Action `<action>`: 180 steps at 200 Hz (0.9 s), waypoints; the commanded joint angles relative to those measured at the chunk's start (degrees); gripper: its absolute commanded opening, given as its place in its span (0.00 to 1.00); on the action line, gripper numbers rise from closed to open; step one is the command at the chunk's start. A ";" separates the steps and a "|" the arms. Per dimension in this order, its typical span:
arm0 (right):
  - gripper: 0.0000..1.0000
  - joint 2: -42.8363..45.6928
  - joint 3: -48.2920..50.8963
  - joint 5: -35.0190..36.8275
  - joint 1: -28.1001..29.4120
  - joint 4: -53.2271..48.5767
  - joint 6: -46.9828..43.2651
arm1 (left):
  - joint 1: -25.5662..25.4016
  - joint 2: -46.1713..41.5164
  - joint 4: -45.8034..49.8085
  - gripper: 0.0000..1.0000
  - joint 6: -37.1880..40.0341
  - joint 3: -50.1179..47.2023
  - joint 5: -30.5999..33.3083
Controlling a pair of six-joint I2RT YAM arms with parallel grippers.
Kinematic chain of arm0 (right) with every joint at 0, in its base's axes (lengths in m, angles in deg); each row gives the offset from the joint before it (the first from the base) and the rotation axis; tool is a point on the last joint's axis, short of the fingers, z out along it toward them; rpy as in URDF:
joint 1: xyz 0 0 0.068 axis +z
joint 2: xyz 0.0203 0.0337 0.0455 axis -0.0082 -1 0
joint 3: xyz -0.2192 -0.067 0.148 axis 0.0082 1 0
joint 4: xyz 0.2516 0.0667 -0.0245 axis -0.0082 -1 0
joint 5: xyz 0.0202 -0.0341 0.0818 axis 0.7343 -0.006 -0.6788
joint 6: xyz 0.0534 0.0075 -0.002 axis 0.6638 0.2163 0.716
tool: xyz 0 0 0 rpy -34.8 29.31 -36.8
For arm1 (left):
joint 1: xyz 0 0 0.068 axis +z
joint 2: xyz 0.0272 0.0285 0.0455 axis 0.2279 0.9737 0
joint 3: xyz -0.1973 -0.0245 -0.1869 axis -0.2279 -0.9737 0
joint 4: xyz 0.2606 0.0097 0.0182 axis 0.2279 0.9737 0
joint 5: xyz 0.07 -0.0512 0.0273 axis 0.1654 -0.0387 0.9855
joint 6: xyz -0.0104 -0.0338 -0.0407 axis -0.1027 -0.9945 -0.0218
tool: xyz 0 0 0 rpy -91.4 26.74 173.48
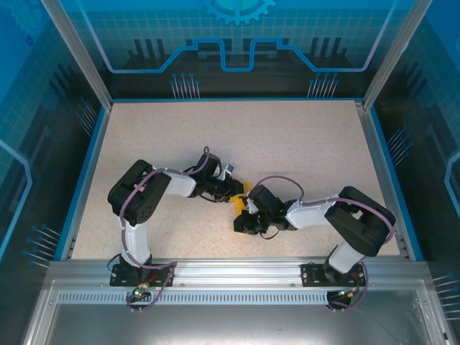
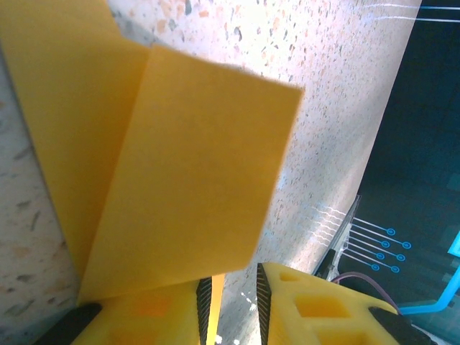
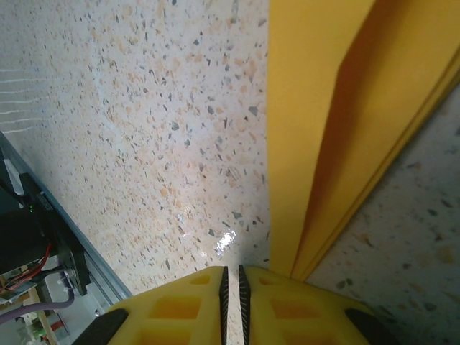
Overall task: Fold a paper plane with a square sheet of paper (pick it up from the middle)
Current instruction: Fold the wing for the fifth time at the center of the table.
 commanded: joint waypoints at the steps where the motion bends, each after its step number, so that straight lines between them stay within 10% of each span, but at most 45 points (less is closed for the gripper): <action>1: 0.15 -0.97 3.09 -1.28 0.93 -3.05 1.88 | -0.29 3.21 5.13 0.27 0.94 -0.09 2.40; 57: 0.16 10.91 -1.43 3.02 -2.42 -5.58 -0.92 | -0.38 2.77 4.74 0.27 0.83 -0.30 2.09; 180: 0.14 -3.71 -2.99 2.41 -5.73 -0.39 2.67 | -0.36 3.04 4.94 0.27 0.60 0.39 1.78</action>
